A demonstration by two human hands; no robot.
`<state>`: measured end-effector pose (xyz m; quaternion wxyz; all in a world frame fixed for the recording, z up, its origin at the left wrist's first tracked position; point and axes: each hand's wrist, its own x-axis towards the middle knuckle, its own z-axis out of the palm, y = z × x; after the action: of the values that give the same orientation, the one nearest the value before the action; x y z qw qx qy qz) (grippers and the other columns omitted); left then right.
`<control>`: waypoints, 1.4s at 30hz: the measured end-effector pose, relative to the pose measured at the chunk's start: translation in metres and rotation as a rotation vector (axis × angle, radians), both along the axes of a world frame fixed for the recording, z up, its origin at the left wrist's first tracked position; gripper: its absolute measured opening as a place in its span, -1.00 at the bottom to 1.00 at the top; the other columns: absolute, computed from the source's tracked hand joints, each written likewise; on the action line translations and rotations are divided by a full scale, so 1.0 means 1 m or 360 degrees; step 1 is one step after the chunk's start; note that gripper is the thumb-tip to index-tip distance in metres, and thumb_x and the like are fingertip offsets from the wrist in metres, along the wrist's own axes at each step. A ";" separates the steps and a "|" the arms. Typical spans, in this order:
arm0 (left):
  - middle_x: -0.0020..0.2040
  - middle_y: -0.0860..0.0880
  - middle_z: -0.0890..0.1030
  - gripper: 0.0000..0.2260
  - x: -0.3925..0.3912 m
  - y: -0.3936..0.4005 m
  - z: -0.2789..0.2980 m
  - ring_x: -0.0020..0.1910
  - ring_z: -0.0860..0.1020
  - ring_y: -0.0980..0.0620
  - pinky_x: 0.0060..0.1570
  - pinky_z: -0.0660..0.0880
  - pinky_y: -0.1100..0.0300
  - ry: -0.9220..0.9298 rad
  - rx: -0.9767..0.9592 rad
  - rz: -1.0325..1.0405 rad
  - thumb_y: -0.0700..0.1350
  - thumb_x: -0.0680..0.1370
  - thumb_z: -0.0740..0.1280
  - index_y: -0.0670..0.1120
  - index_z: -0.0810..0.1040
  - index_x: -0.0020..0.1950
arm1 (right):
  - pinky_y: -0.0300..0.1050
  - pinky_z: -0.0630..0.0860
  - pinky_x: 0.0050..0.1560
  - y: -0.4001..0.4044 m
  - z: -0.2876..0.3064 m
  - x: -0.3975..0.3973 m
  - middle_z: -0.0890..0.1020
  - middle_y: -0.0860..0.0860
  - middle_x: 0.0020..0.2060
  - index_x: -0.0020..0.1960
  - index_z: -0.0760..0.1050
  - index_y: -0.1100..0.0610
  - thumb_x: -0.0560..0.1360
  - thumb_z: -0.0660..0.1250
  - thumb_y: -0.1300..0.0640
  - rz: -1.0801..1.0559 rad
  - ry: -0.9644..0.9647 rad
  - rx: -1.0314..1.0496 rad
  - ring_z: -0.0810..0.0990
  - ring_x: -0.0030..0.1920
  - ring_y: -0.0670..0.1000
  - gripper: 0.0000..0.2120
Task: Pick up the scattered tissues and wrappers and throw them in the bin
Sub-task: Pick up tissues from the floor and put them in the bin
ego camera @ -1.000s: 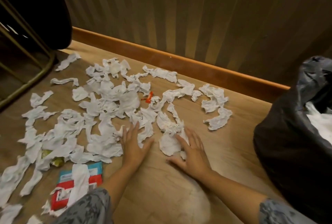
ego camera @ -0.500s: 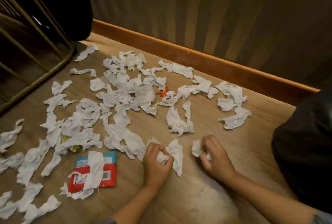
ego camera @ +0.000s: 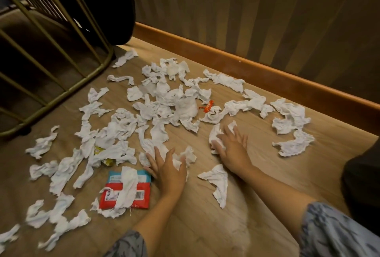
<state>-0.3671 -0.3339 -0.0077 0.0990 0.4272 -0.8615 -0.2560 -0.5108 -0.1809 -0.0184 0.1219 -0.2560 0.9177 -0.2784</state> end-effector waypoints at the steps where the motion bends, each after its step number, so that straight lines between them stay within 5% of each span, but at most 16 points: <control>1: 0.58 -0.05 0.12 -0.56 0.005 0.003 -0.005 0.57 -0.15 -0.09 0.45 -0.32 -0.08 -0.0052 0.0029 -0.0046 0.25 0.52 0.26 0.09 0.47 0.34 | 0.19 -0.25 0.49 0.006 -0.004 0.007 0.21 0.03 0.53 0.34 0.45 0.03 0.59 0.18 -0.18 0.0079 0.0055 -0.0007 0.00 0.56 0.12 -0.57; 3: 0.47 -0.08 0.34 -0.52 0.017 0.014 -0.008 0.52 0.14 -0.11 0.51 -0.09 -0.06 -0.0026 0.0046 -0.0149 0.26 0.50 0.28 0.00 0.49 0.30 | 0.20 0.09 0.49 0.020 -0.010 0.019 0.43 0.10 0.37 0.17 0.53 0.12 0.51 0.36 -0.14 0.0225 0.0199 -0.0085 0.29 0.43 0.15 -0.61; 5: 0.22 -0.09 0.52 -0.64 0.029 0.029 -0.007 0.27 0.41 -0.10 0.30 0.36 0.03 0.0181 0.0097 -0.0224 0.10 0.48 0.41 -0.06 0.52 0.18 | 0.04 0.41 0.22 0.039 -0.013 0.027 0.53 0.07 0.11 0.01 0.52 0.17 0.44 0.44 0.03 0.0270 0.0237 -0.0184 0.47 0.17 0.12 -0.74; 9: -0.03 0.02 0.52 -0.72 0.051 0.054 -0.005 -0.02 0.46 0.07 -0.04 0.42 0.23 0.0569 0.0230 -0.0363 -0.23 0.41 0.46 -0.01 0.51 0.05 | -0.19 0.34 -0.15 0.068 0.001 0.031 0.42 -0.04 -0.12 -0.10 0.42 0.17 0.32 0.41 0.26 0.0191 0.0245 -0.0383 0.39 -0.12 -0.06 -0.78; 14: 0.09 -0.01 0.51 -0.65 0.048 0.058 0.009 0.11 0.50 0.16 0.06 0.48 0.39 0.0820 0.0204 -0.0438 -0.37 0.37 0.44 -0.05 0.64 0.08 | -0.27 0.41 0.11 0.071 0.025 0.041 0.50 0.07 0.09 0.10 0.56 0.17 0.32 0.31 0.20 0.0187 0.0268 -0.0572 0.49 0.09 -0.01 -0.66; 17: 0.26 0.04 0.46 -0.58 0.038 0.048 0.015 0.23 0.43 0.23 0.17 0.35 0.48 0.0708 0.0276 -0.0414 -0.39 0.37 0.42 0.02 0.65 0.10 | -0.02 0.45 0.21 0.065 0.020 0.061 0.48 0.16 0.29 0.17 0.58 0.09 0.38 0.26 0.09 0.0546 0.0226 -0.0341 0.48 0.25 0.11 -0.62; 20: 0.46 0.09 0.32 -0.49 0.037 0.037 0.008 0.48 0.19 0.10 0.37 0.15 0.33 0.0333 0.0271 -0.0552 -0.36 0.42 0.38 0.04 0.53 0.30 | 0.26 0.16 0.45 0.060 0.001 0.080 0.35 0.19 0.45 0.34 0.48 0.00 0.46 0.26 0.00 0.0868 0.0309 -0.0042 0.26 0.47 0.22 -0.55; 22: 0.47 0.11 0.30 -0.48 0.046 0.033 0.001 0.53 0.08 0.09 0.41 0.05 0.31 0.0170 0.0212 -0.0771 -0.32 0.46 0.36 0.01 0.45 0.38 | 0.24 -0.03 0.50 0.064 -0.005 0.088 0.28 0.16 0.49 0.39 0.43 -0.03 0.53 0.21 -0.16 0.0924 0.0310 0.0044 0.12 0.53 0.19 -0.54; 25: 0.32 0.05 0.45 -0.63 0.065 0.034 -0.005 0.39 0.28 0.11 0.38 0.28 0.20 0.0188 0.0199 -0.0975 -0.09 0.46 0.40 -0.05 0.54 0.27 | 0.11 0.21 0.47 0.078 -0.007 0.092 0.40 0.14 0.42 0.32 0.48 0.02 0.52 0.21 -0.34 0.1022 0.0343 0.0040 0.24 0.49 0.14 -0.45; 28: 0.04 0.06 0.55 -0.59 0.086 0.042 -0.012 0.09 0.42 0.18 0.10 0.34 0.43 0.0294 0.0174 -0.1017 0.25 0.43 0.39 -0.01 0.58 0.10 | -0.05 0.49 0.19 0.093 -0.006 0.090 0.55 0.15 0.18 0.16 0.54 0.14 0.57 0.28 -0.09 0.1071 0.0386 -0.0135 0.45 0.28 0.11 -0.67; 32: 0.04 0.12 0.57 -0.58 0.090 0.050 -0.005 0.03 0.47 0.20 0.05 0.39 0.43 0.0458 0.0388 -0.0863 0.14 0.34 0.41 0.14 0.51 0.18 | -0.07 0.48 -0.09 0.111 0.012 0.082 0.53 0.04 -0.07 -0.03 0.46 0.12 0.46 0.34 0.13 0.0864 0.0317 -0.0210 0.48 -0.05 0.04 -0.87; 35: -0.17 0.13 0.62 -0.76 0.066 0.056 0.018 -0.17 0.52 0.19 -0.15 0.51 0.17 0.0554 0.0341 -0.0932 0.20 0.37 0.43 0.05 0.64 -0.16 | -0.04 0.50 -0.19 0.119 0.031 0.070 0.53 0.02 -0.08 0.01 0.42 0.05 0.40 0.34 0.12 0.0680 0.0376 -0.0170 0.50 -0.09 0.05 -0.80; 38: -0.28 0.10 0.48 -0.52 0.033 0.066 0.059 -0.30 0.46 0.19 -0.33 0.37 0.42 0.0680 0.0310 -0.0805 0.44 0.20 0.43 0.06 0.44 -0.33 | -0.12 0.53 -0.24 0.123 0.059 0.054 0.60 0.06 -0.08 0.04 0.58 0.09 0.28 0.48 0.19 0.0692 0.0556 -0.0083 0.58 -0.12 0.08 -0.67; 42: -0.26 0.01 0.43 -0.41 -0.008 0.077 0.105 -0.30 0.41 0.15 -0.34 0.29 0.34 0.0924 0.0350 -0.0925 0.55 0.29 0.19 0.01 0.41 -0.30 | -0.15 0.56 -0.26 0.133 0.117 0.039 0.62 0.09 -0.10 0.04 0.64 0.13 0.28 0.56 0.19 0.0502 0.0739 -0.0132 0.60 -0.15 0.07 -0.66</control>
<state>-0.3749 -0.2567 0.0974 0.2152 0.0849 -0.8500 -0.4732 -0.4718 -0.0482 0.0983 -0.0604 -0.4572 0.8577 -0.2274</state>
